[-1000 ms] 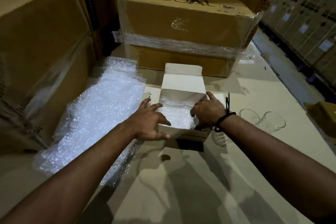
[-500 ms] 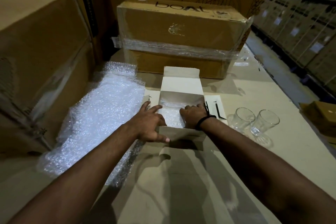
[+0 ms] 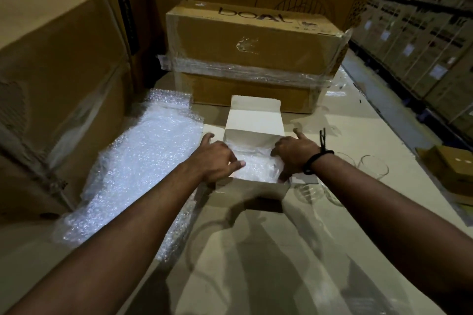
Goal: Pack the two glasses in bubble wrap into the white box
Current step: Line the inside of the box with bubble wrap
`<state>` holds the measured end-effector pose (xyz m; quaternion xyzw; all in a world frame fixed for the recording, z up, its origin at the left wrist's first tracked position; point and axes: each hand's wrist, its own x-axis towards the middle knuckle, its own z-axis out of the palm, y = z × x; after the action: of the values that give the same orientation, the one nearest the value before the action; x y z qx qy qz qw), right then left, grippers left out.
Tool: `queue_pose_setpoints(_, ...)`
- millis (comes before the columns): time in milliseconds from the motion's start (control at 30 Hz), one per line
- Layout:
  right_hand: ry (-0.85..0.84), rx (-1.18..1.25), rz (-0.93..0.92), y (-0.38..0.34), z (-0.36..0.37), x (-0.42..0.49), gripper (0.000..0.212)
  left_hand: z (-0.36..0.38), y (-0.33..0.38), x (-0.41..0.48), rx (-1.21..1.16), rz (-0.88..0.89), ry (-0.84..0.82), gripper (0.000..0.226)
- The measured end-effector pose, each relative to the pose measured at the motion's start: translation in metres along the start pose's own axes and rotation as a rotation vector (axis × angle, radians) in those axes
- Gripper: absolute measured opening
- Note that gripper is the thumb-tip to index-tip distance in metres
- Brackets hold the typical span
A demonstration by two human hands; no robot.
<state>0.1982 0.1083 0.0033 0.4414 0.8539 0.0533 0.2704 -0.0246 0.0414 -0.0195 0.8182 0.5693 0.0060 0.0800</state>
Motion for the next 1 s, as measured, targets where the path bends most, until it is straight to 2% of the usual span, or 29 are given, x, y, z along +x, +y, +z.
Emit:
queue_pose_setpoints(67,-0.030,-0.080,0.034,-0.011,0.008,0.014,0.081,-0.001,0.003,0.016,0.091,-0.012,-0.028,0.053)
queue_pose_setpoints(133,-0.045,-0.105,0.096,-0.023,0.020,0.027,0.065,0.003,0.008,0.031,0.261,-0.063,-0.199,0.066)
queue_pose_setpoints(200,-0.032,-0.141,0.135,-0.033,0.032,0.034,0.051,0.010,0.010,0.042,0.363,-0.107,-0.302,0.077)
queue_pose_setpoints(367,-0.021,-0.192,0.144,-0.036,0.033,0.033,0.048,0.021,0.009,0.052,0.530,-0.135,-0.320,0.064)
queue_pose_setpoints(467,-0.061,0.014,0.063,-0.025,0.017,0.028,0.059,0.020,0.009,0.055,0.472,-0.138,-0.322,0.058)
queue_pose_setpoints(533,-0.002,0.189,0.028,-0.021,0.003,0.022,0.067,0.015,0.006,0.055,0.352,-0.132,-0.271,0.052)
queue_pose_setpoints(600,0.060,0.394,-0.001,-0.023,-0.008,0.018,0.066,0.007,0.003,0.054,0.245,-0.118,-0.230,0.052)
queue_pose_setpoints(667,0.024,0.567,-0.009,-0.029,-0.015,0.015,0.062,-0.004,0.000,0.049,0.204,-0.096,-0.205,0.050)
queue_pose_setpoints(700,-0.003,0.577,-0.015,-0.032,-0.017,0.013,0.058,-0.006,-0.003,0.045,0.200,-0.086,-0.189,0.046)
queue_pose_setpoints(833,0.039,0.478,-0.047,-0.035,-0.019,0.009,0.032,-0.010,-0.007,0.032,0.223,-0.041,-0.169,0.021)
queue_pose_setpoints(1000,0.107,-0.039,-0.136,-0.046,-0.010,0.001,0.010,-0.013,0.014,0.028,0.219,0.004,-0.225,0.030)
